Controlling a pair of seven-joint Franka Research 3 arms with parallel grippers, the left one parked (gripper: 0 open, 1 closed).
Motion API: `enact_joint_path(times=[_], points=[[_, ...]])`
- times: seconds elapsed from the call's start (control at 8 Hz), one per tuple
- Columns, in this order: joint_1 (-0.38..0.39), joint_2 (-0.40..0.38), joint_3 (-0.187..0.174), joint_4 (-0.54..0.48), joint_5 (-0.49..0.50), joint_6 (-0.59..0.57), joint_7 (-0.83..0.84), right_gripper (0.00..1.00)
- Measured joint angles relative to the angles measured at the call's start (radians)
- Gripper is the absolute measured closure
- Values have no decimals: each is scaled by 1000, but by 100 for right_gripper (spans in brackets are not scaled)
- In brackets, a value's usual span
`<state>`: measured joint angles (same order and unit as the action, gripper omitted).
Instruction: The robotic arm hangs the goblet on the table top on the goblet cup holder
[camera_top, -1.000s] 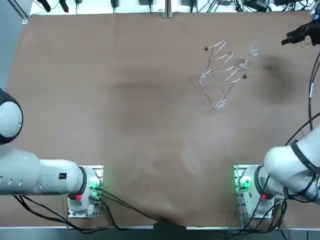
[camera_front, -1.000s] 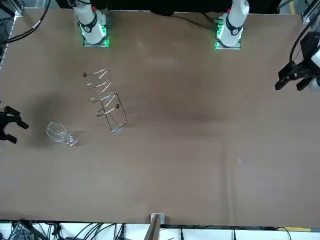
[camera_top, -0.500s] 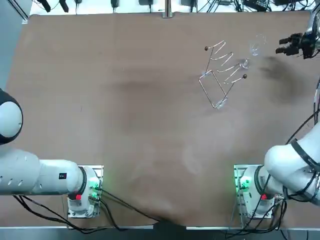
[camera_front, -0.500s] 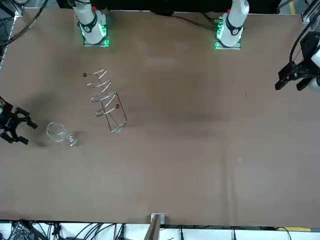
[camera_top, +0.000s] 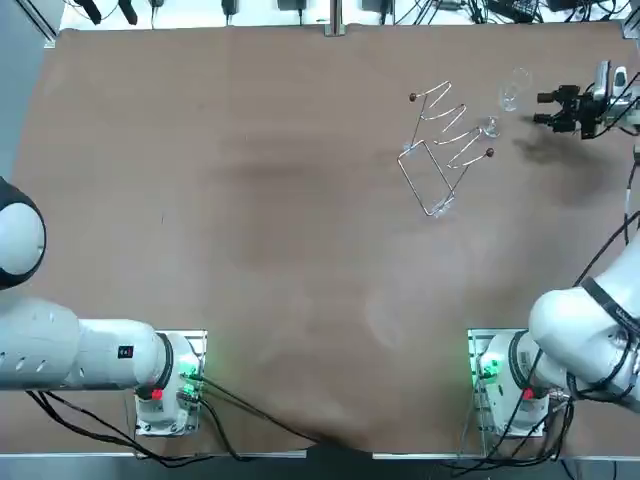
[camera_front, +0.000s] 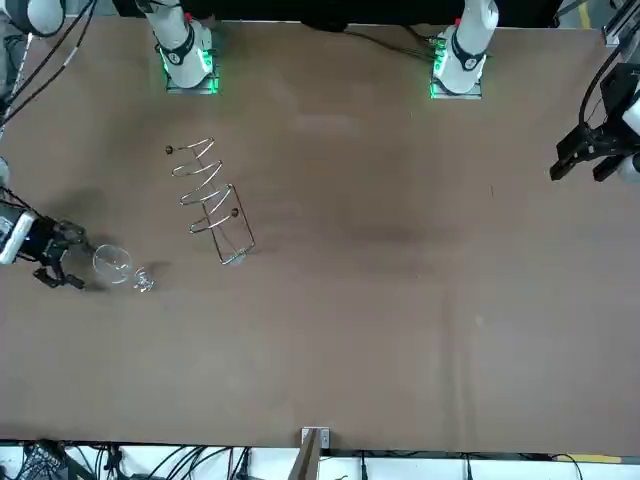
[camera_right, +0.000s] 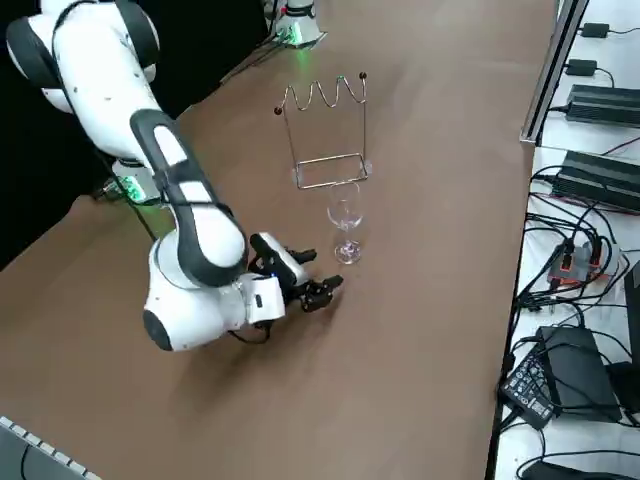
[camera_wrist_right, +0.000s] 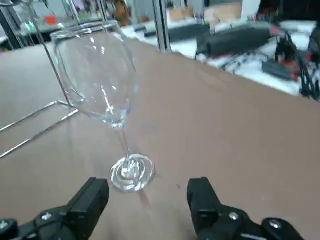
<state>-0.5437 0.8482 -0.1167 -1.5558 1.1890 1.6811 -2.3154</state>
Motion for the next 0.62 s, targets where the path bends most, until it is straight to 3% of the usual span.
enact_joint_path(times=[0.38, 0.62], points=[[0, 75, 2, 0, 88, -68, -133, 8], [0, 78, 14, 0, 102, -97, -158, 11]])
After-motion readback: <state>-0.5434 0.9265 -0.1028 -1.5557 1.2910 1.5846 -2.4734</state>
